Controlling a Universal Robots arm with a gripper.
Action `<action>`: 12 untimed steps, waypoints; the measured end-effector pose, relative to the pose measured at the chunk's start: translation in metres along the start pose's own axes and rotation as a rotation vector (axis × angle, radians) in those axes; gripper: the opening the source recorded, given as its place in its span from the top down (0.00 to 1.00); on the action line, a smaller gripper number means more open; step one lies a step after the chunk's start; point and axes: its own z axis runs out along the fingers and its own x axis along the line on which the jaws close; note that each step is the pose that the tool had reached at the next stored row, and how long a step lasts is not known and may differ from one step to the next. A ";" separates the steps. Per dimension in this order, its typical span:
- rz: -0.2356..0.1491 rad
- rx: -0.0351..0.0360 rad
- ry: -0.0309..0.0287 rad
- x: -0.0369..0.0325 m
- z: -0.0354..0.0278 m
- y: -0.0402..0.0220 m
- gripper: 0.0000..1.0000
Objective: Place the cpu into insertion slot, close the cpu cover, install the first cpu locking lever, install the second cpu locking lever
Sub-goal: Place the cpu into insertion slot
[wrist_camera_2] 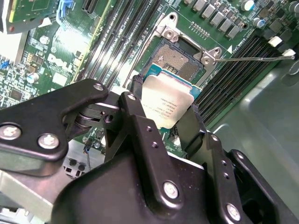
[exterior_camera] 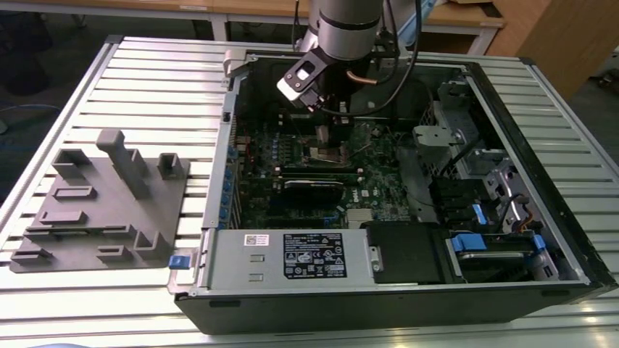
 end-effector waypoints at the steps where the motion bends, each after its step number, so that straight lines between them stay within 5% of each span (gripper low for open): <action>1: 0.005 -0.0008 -0.0002 0.0000 0.0012 -0.0003 0.46; 8: 0.015 -0.0093 0.0009 0.0001 0.0081 -0.0072 0.46; 10: 0.015 -0.0230 0.0004 0.0001 0.0173 -0.0105 0.46; 12: 0.015 -0.0241 0.0005 0.0000 0.0203 -0.0104 0.46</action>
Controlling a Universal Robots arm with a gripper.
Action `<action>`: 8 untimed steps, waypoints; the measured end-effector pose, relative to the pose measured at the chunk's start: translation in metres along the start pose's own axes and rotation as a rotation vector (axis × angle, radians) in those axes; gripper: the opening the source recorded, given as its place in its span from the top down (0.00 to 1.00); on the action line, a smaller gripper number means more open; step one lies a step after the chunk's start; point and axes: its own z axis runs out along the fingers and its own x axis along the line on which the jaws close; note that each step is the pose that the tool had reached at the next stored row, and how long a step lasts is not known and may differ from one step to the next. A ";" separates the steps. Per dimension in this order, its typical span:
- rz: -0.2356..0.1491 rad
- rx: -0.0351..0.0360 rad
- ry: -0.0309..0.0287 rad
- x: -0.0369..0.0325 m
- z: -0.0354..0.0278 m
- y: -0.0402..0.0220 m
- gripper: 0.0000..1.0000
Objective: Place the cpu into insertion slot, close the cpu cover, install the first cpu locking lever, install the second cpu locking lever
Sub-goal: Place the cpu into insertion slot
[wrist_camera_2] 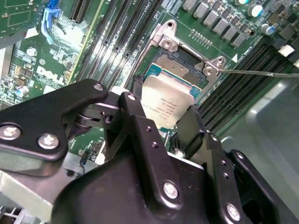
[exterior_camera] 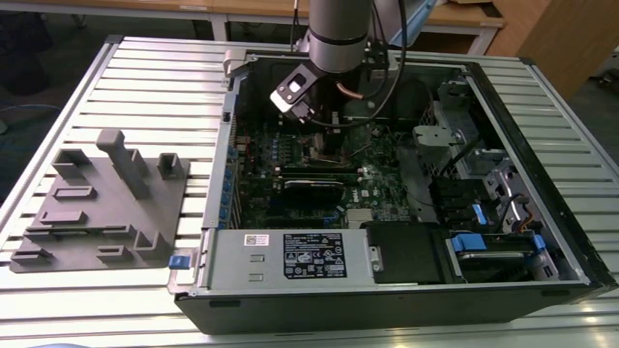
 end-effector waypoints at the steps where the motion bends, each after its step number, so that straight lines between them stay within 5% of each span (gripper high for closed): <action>1: 0.000 0.0000 0.0000 0.0000 0.0010 0.0002 0.46; 8: 0.000 0.0000 0.0004 0.0013 0.0054 0.0023 0.46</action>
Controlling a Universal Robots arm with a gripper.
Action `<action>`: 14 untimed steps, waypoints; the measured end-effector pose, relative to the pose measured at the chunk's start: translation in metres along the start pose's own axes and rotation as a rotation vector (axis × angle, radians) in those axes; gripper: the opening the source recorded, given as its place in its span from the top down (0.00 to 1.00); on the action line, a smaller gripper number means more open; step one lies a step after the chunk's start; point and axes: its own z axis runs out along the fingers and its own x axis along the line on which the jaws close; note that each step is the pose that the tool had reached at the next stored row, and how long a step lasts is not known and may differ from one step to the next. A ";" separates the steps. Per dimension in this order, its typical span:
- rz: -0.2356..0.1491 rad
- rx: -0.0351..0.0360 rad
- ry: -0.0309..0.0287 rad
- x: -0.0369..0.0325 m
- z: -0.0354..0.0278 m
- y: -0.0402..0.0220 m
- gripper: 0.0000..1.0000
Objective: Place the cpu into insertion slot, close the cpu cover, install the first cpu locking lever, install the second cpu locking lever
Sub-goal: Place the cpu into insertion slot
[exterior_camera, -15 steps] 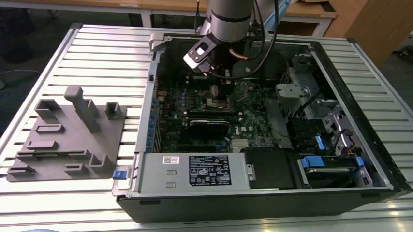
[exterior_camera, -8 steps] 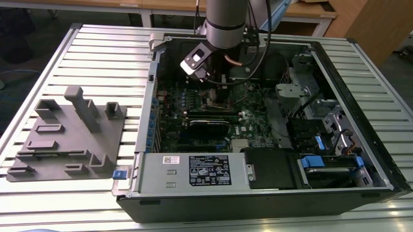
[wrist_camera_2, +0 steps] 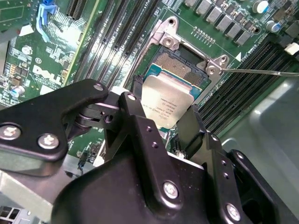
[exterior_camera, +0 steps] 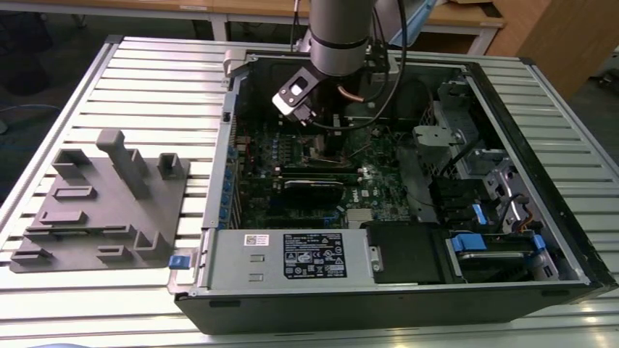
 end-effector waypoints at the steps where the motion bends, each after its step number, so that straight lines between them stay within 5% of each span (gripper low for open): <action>1: 0.001 0.0000 0.0000 0.0001 0.0003 0.0000 0.46; 14: 0.017 -0.0006 -0.0010 0.0019 0.0082 -0.0005 0.46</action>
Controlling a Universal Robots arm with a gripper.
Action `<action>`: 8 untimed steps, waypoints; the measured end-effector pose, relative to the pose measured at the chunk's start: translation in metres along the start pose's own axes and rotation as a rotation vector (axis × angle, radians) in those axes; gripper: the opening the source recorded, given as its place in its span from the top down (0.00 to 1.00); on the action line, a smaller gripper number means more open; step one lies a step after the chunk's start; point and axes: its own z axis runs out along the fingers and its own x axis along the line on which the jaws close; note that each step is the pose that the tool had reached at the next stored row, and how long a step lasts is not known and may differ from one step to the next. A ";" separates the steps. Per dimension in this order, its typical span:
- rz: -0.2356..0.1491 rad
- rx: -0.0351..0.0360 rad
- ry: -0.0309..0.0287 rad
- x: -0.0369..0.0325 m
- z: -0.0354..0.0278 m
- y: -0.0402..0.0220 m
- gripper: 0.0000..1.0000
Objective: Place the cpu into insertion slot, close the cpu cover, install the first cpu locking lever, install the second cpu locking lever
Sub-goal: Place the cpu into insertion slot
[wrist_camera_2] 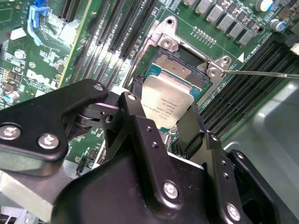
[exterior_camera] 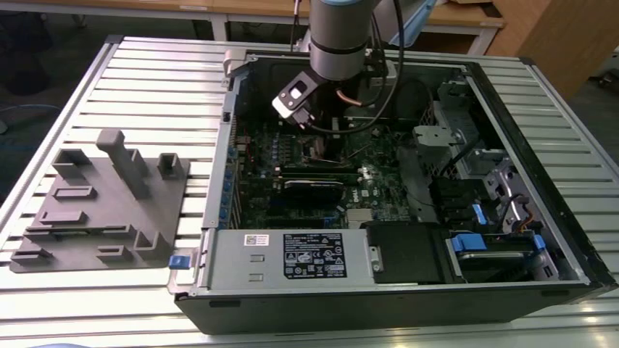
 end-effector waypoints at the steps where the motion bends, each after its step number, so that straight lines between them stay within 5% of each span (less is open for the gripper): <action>1: 0.001 -0.0001 -0.0001 0.0011 0.0002 0.0000 0.46; 8: 0.007 -0.0001 -0.0006 0.0026 0.0029 -0.0028 0.46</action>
